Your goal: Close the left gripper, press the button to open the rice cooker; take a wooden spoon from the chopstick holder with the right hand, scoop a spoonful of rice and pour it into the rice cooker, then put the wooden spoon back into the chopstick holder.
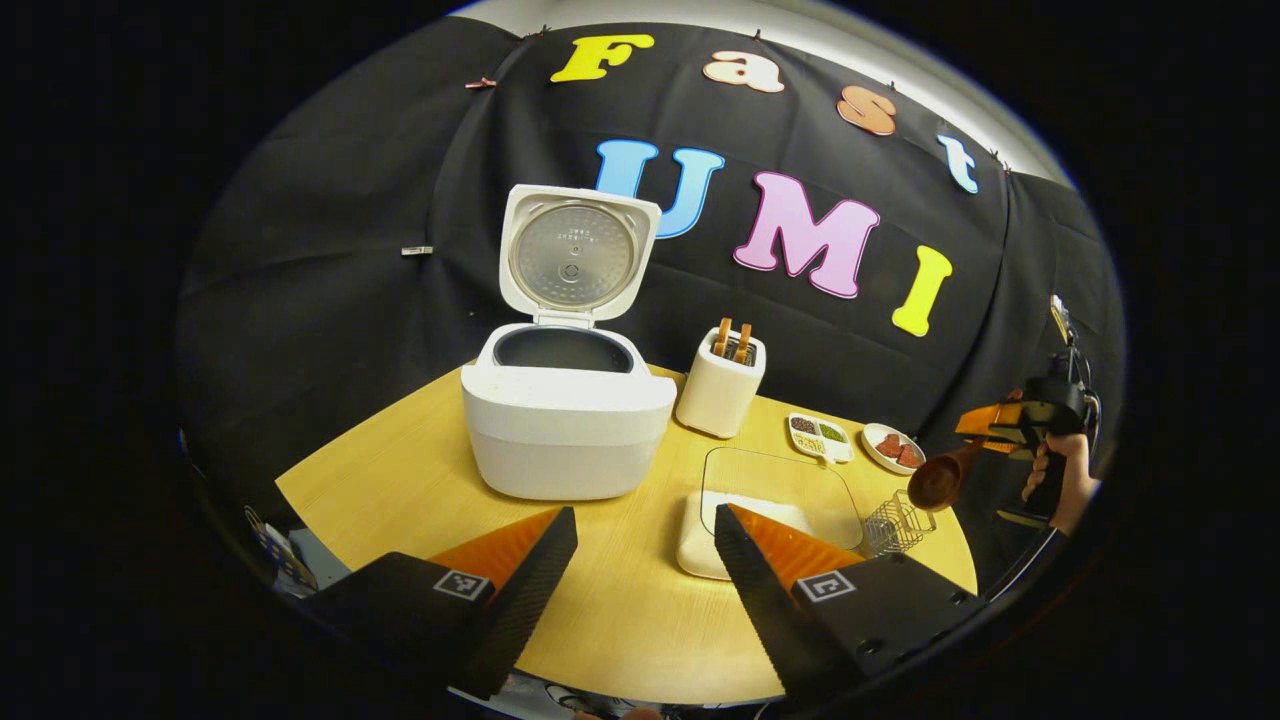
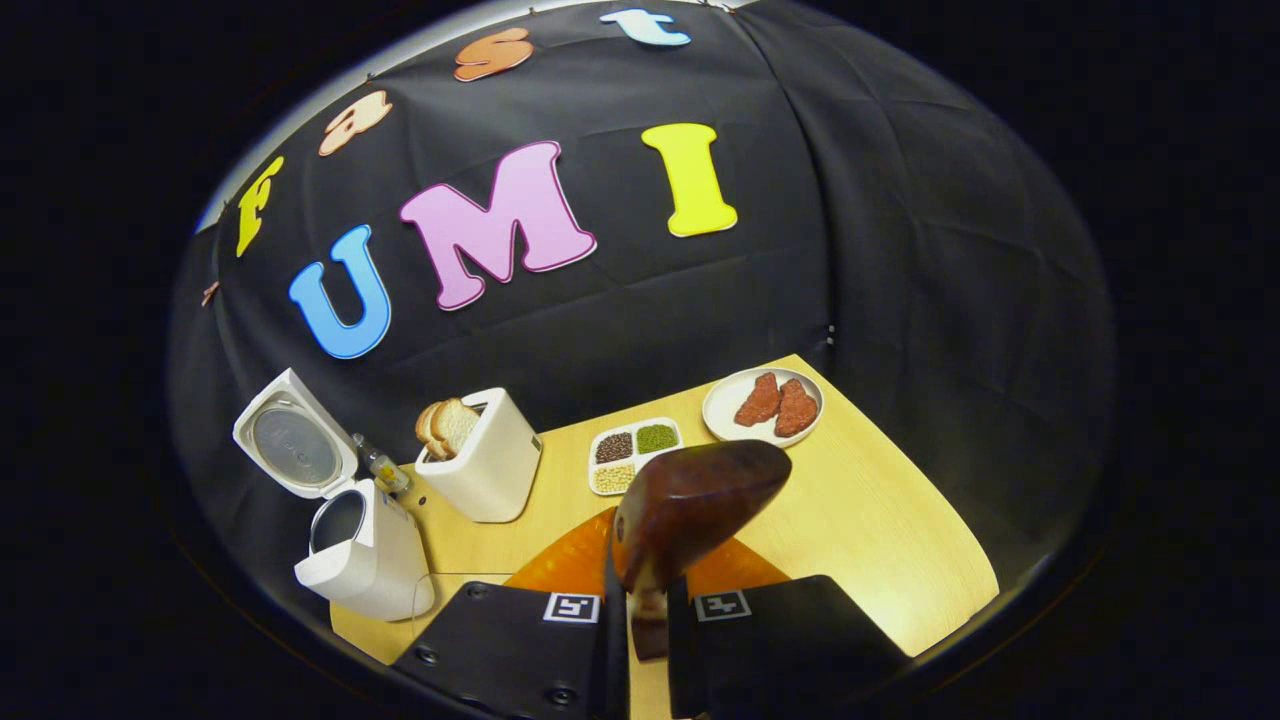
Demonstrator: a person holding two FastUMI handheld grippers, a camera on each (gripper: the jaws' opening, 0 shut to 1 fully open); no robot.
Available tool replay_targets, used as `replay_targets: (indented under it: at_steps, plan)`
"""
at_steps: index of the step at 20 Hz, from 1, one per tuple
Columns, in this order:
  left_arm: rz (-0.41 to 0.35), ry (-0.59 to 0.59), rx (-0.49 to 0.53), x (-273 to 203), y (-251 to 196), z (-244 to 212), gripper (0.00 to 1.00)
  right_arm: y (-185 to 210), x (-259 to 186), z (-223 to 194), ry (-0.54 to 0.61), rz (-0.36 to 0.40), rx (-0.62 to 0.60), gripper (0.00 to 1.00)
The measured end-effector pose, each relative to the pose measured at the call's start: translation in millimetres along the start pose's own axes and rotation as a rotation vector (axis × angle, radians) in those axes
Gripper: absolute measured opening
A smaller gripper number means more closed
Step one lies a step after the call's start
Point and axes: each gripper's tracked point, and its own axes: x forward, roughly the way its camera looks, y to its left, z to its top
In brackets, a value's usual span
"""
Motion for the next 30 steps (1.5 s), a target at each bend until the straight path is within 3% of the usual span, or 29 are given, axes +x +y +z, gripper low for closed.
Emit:
replay_targets:
  at_steps: [5, 14, 23, 30]
  plan:
    - [-0.014, 0.021, -0.027, -1, 30, -11, 0.95, 56, -6, -4, -0.012, 0.044, -0.054, 0.2]
    - [-0.029, 0.057, 0.009, 1, 69, -11, 0.96, 125, 13, -63, 0.033, 0.091, -0.106, 0.19]
    - [-0.07, 0.125, 0.057, 9, 76, -22, 0.96, 126, 60, -119, 0.037, 0.023, -0.233, 0.2]
    - [-0.115, 0.154, 0.079, 11, 65, -36, 0.96, 115, 63, -151, 0.052, 0.007, -0.327, 0.2]
